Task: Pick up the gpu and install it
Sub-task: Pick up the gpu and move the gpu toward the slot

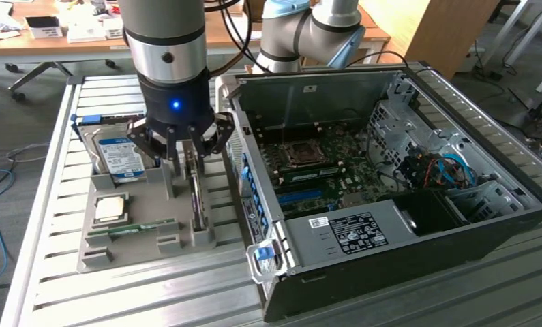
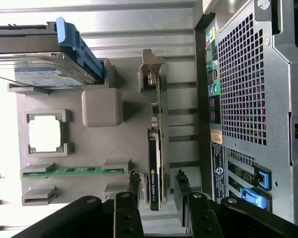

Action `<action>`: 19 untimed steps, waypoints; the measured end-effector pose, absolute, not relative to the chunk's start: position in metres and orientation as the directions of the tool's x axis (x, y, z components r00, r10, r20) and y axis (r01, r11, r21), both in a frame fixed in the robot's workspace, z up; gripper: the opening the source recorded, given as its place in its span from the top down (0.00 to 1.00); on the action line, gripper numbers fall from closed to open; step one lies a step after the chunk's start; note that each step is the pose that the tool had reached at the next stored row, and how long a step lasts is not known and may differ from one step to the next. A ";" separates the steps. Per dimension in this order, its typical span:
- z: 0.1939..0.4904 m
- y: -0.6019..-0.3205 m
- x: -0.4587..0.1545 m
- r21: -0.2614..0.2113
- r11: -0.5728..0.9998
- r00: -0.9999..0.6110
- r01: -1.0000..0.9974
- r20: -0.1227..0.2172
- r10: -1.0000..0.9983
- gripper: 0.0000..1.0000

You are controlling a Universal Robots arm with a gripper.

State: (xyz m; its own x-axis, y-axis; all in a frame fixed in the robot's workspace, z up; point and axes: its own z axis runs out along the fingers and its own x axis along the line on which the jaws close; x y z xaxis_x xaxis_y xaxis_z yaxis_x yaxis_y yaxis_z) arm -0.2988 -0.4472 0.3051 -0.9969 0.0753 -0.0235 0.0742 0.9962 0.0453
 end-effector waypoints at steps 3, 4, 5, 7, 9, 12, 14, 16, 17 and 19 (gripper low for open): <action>0.303 -0.447 -0.299 0.045 0.996 -0.997 0.074 -0.023 0.075 0.58; 0.302 -0.447 -0.299 0.045 0.996 -0.997 0.074 -0.023 0.075 0.58; 0.301 -0.447 -0.299 0.045 0.996 -0.997 0.074 -0.023 0.075 0.58; 0.299 -0.447 -0.299 0.045 0.996 -0.997 0.074 -0.023 0.075 0.58; 0.298 -0.447 -0.299 0.045 0.996 -0.997 0.074 -0.023 0.075 0.58; 0.296 -0.447 -0.299 0.045 0.996 -0.997 0.074 -0.023 0.075 0.58; 0.295 -0.447 -0.299 0.045 0.996 -0.997 0.074 -0.023 0.075 0.58; 0.293 -0.447 -0.299 0.045 0.996 -0.997 0.074 -0.023 0.075 0.58; 0.293 -0.447 -0.299 0.045 0.996 -0.997 0.074 -0.023 0.075 0.58; 0.292 -0.447 -0.299 0.045 0.996 -0.997 0.074 -0.023 0.075 0.58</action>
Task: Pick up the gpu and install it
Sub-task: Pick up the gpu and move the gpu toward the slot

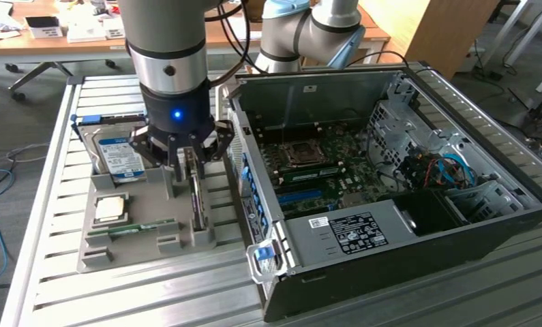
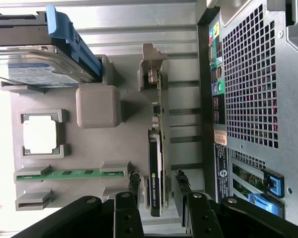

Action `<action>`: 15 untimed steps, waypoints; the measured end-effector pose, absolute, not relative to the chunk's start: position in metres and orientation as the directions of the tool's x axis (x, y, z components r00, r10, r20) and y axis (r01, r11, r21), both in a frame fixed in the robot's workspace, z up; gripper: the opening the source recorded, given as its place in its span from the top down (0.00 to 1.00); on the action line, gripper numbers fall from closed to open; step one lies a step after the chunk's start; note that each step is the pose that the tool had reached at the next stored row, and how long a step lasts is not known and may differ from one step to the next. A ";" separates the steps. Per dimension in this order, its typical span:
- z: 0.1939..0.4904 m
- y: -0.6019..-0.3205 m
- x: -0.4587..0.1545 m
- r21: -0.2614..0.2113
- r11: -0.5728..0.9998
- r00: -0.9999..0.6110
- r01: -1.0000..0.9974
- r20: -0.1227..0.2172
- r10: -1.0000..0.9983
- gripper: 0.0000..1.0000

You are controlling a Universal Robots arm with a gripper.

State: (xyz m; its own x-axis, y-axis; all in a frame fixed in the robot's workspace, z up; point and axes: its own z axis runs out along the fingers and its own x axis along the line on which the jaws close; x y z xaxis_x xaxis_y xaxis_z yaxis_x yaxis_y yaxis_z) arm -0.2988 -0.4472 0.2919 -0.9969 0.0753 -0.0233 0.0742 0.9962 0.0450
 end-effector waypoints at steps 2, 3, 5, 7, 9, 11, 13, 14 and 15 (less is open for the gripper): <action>0.291 -0.447 -0.299 0.045 0.996 -0.997 0.074 -0.023 0.075 0.58; 0.290 -0.447 -0.299 0.045 0.996 -0.997 0.074 -0.023 0.075 0.58; 0.289 -0.447 -0.299 0.045 0.996 -0.997 0.074 -0.023 0.075 0.58; 0.289 -0.447 -0.299 0.045 0.996 -0.997 0.074 -0.023 0.075 0.58; 0.288 -0.447 -0.299 0.045 0.996 -0.997 0.074 -0.023 0.075 0.58; 0.287 -0.447 -0.299 0.045 0.996 -0.997 0.074 -0.023 0.075 0.58; 0.286 -0.447 -0.299 0.045 0.996 -0.997 0.074 -0.023 0.075 0.58; 0.286 -0.447 -0.299 0.045 0.996 -0.997 0.074 -0.023 0.075 0.58; 0.285 -0.447 -0.299 0.045 0.996 -0.997 0.074 -0.023 0.075 0.58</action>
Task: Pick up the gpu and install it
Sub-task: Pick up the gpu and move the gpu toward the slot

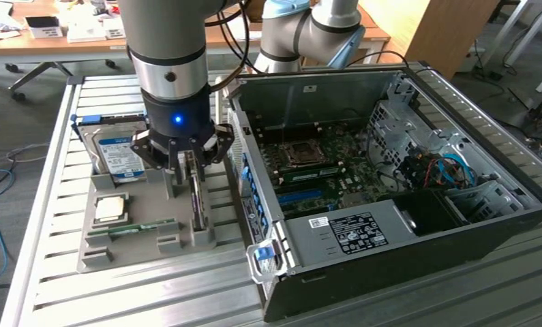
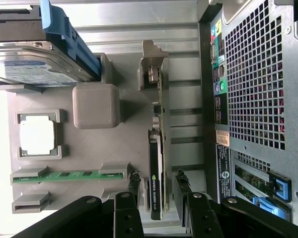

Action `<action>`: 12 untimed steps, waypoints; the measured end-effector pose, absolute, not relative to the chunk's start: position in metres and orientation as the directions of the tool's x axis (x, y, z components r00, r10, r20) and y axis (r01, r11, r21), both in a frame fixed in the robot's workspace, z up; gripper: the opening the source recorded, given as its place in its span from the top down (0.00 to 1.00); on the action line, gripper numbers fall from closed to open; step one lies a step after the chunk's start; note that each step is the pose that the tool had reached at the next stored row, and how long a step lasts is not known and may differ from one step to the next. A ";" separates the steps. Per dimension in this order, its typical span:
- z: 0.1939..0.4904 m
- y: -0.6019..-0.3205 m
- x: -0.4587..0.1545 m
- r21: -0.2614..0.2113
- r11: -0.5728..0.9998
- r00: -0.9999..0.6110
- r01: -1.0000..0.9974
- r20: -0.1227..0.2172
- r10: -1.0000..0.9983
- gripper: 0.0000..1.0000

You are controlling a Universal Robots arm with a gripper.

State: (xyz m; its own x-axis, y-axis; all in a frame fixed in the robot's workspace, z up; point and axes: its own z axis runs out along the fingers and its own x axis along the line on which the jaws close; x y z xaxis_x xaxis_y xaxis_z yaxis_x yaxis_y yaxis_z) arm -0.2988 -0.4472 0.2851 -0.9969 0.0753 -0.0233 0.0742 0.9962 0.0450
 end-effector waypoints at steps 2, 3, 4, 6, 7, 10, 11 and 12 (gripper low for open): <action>0.284 -0.447 -0.299 0.045 0.996 -0.997 0.074 -0.023 0.075 0.58; 0.284 -0.447 -0.299 0.045 0.996 -0.997 0.074 -0.023 0.075 0.58; 0.284 -0.447 -0.299 0.045 0.996 -0.997 0.074 -0.023 0.075 0.58; 0.284 -0.447 -0.299 0.045 0.996 -0.997 0.074 -0.023 0.075 0.58; 0.284 -0.447 -0.299 0.045 0.996 -0.997 0.074 -0.023 0.075 0.58; 0.284 -0.447 -0.299 0.045 0.996 -0.997 0.074 -0.023 0.075 0.58; 0.284 -0.447 -0.299 0.045 0.996 -0.997 0.074 -0.023 0.075 0.58; 0.283 -0.447 -0.299 0.045 0.996 -0.997 0.074 -0.024 0.075 0.58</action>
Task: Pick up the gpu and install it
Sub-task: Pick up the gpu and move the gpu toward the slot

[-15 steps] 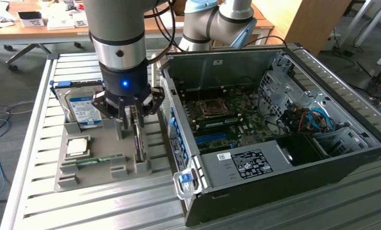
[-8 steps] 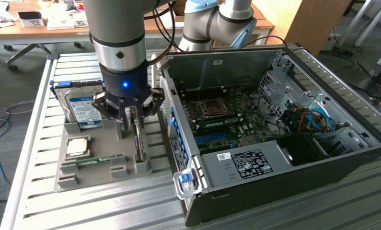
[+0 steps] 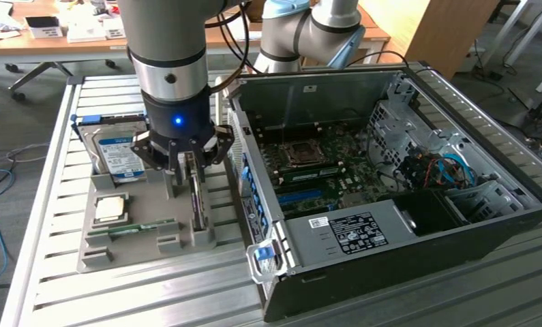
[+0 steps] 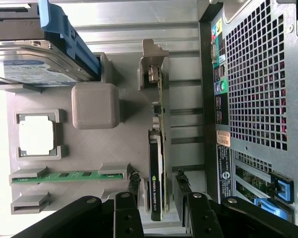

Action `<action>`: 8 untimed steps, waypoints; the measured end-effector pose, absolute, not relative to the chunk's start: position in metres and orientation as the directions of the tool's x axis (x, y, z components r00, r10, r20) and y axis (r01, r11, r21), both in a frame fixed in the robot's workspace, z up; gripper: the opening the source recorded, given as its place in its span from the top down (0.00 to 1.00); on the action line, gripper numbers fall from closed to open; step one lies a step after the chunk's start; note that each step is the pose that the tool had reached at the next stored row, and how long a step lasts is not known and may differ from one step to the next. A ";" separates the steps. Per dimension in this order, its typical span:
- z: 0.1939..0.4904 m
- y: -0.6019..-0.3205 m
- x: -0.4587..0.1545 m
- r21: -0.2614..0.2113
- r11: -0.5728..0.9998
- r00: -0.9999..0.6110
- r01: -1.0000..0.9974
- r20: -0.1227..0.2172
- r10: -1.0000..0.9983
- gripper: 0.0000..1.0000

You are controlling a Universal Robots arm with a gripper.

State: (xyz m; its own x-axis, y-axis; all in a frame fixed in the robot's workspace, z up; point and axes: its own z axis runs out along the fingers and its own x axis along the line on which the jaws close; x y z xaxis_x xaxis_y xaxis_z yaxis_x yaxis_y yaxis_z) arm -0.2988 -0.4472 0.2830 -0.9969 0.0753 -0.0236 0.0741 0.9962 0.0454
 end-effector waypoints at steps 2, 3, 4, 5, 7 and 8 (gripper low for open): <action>0.282 -0.447 -0.299 0.045 0.996 -0.997 0.074 -0.023 0.075 0.58; 0.281 -0.447 -0.299 0.045 0.996 -0.997 0.074 -0.023 0.075 0.58; 0.281 -0.447 -0.299 0.045 0.996 -0.997 0.074 -0.023 0.075 0.58; 0.280 -0.447 -0.299 0.045 0.996 -0.997 0.074 -0.023 0.075 0.58; 0.278 -0.447 -0.299 0.045 0.996 -0.997 0.074 -0.023 0.075 0.58; 0.278 -0.447 -0.299 0.045 0.996 -0.997 0.074 -0.023 0.075 0.58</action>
State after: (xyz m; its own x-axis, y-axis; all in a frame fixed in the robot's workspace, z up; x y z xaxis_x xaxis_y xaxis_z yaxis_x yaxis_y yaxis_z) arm -0.2988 -0.4472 0.2775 -0.9969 0.0753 -0.0232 0.0742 0.9962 0.0452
